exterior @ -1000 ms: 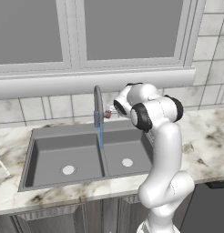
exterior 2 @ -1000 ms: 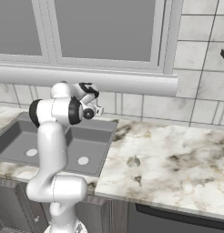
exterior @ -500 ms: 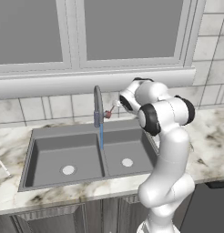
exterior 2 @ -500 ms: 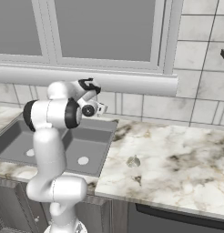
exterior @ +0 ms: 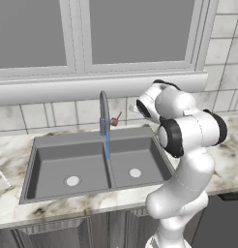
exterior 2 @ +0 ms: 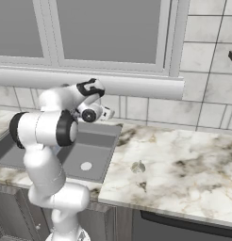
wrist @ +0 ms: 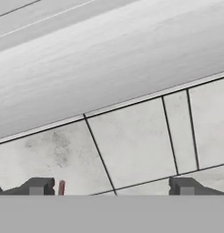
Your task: Turn on the sink faucet. Then move the garlic from the counter to the sink. Turn off the sink. Move the vegetable from the sink to the pot next to the stove. Finally move the pot to the rear left burner.
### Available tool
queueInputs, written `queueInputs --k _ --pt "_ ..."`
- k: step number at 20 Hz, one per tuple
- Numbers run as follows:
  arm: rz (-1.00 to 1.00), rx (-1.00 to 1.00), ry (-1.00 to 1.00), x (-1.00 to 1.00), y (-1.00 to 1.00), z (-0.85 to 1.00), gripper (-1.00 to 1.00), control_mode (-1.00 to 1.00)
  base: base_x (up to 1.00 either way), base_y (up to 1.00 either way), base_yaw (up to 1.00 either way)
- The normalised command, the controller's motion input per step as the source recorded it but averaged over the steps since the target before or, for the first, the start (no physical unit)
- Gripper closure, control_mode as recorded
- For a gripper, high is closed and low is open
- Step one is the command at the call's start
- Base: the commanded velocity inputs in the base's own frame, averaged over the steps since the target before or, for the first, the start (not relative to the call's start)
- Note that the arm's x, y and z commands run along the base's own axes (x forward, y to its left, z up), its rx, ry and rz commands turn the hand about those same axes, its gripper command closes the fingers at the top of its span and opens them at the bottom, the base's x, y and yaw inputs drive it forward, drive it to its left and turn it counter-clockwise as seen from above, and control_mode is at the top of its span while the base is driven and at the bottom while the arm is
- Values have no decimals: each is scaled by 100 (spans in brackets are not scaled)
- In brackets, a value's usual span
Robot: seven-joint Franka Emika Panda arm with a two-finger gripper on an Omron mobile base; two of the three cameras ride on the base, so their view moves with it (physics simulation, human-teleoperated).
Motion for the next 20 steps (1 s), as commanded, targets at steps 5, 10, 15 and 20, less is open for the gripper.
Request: queueInputs --k 5,10,15,20 --pt "-6 0 1 -65 -48 53 -100 -100 0 0 0" --pt "-11 2 10 -51 -48 71 -100 -100 0 0 0" --pt "-12 6 19 -40 -54 86 -100 -100 0 0 0" --pt "-12 7 27 -36 -54 93 -100 -100 0 0 0"
